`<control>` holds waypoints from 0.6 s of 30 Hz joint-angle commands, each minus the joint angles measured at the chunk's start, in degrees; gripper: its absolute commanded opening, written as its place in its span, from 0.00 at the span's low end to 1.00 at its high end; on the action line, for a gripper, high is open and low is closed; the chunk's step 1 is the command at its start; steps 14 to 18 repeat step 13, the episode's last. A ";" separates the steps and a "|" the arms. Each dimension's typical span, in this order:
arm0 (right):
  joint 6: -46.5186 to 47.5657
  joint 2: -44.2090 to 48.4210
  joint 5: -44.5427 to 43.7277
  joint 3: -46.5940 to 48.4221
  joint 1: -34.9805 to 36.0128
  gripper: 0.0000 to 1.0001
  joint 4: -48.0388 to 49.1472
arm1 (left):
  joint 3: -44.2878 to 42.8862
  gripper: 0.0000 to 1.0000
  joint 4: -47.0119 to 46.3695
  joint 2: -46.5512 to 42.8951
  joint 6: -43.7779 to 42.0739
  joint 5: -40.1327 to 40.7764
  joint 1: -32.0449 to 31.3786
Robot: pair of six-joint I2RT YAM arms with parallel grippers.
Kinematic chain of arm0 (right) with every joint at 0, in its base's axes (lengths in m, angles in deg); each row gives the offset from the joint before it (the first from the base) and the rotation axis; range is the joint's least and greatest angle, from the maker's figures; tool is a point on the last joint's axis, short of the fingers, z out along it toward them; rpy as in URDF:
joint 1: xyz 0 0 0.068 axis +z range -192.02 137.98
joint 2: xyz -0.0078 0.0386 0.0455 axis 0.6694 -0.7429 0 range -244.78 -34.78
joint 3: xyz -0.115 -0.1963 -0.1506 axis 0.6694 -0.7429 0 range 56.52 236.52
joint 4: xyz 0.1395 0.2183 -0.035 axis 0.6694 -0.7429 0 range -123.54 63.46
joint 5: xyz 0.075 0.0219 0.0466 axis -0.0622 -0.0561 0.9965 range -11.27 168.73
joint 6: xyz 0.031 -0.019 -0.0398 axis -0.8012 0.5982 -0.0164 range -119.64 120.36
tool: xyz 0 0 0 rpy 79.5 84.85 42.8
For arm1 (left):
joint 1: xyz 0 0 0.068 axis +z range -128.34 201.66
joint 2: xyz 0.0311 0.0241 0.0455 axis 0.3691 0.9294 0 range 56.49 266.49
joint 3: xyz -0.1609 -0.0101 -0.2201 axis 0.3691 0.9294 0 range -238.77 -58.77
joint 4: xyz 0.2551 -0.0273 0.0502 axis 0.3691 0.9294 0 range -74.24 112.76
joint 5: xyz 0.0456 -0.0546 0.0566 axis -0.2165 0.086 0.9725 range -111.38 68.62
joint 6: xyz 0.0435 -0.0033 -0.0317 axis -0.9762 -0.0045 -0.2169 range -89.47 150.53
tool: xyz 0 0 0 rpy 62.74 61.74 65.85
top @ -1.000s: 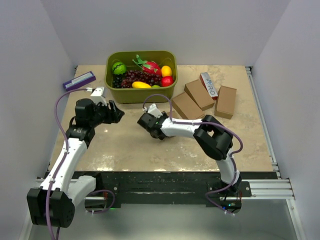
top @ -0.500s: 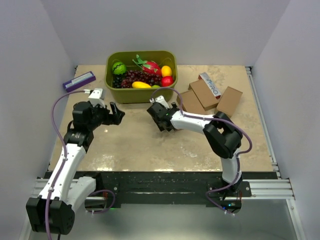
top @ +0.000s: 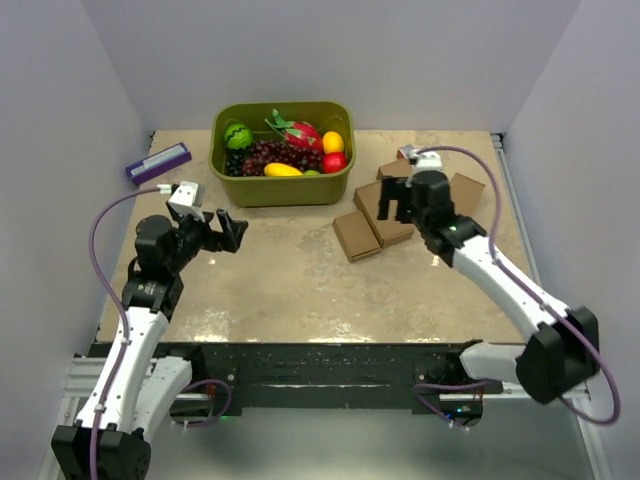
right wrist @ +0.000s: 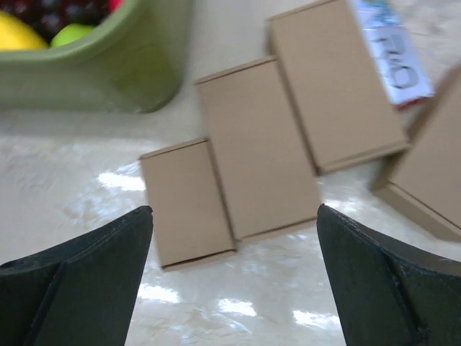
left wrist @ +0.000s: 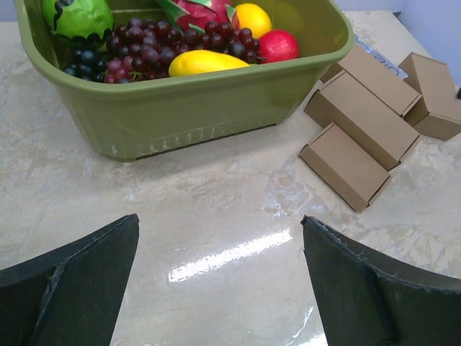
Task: Fold the paper box
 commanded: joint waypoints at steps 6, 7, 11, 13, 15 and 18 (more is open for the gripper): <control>-0.31 19.46 2.64 -9.71 -8.72 0.99 3.94 | 0.67 1.00 -4.32 -3.21 -1.40 -1.32 0.51; -0.31 20.00 1.68 -9.89 -8.72 0.99 3.68 | 0.76 1.00 -4.41 -3.30 -1.58 -1.67 0.51; -0.05 22.11 1.23 -10.07 -8.72 0.99 2.53 | 0.85 1.00 -4.41 -2.95 -1.49 -2.64 0.51; -0.57 23.25 1.05 -9.80 -8.72 0.99 1.57 | 0.58 1.00 -4.67 -3.38 -0.70 -2.38 0.51; -0.57 23.25 1.05 -9.80 -8.72 0.99 1.57 | 0.58 1.00 -4.67 -3.38 -0.70 -2.38 0.51; -0.57 23.25 1.05 -9.80 -8.72 0.99 1.57 | 0.58 1.00 -4.67 -3.38 -0.70 -2.38 0.51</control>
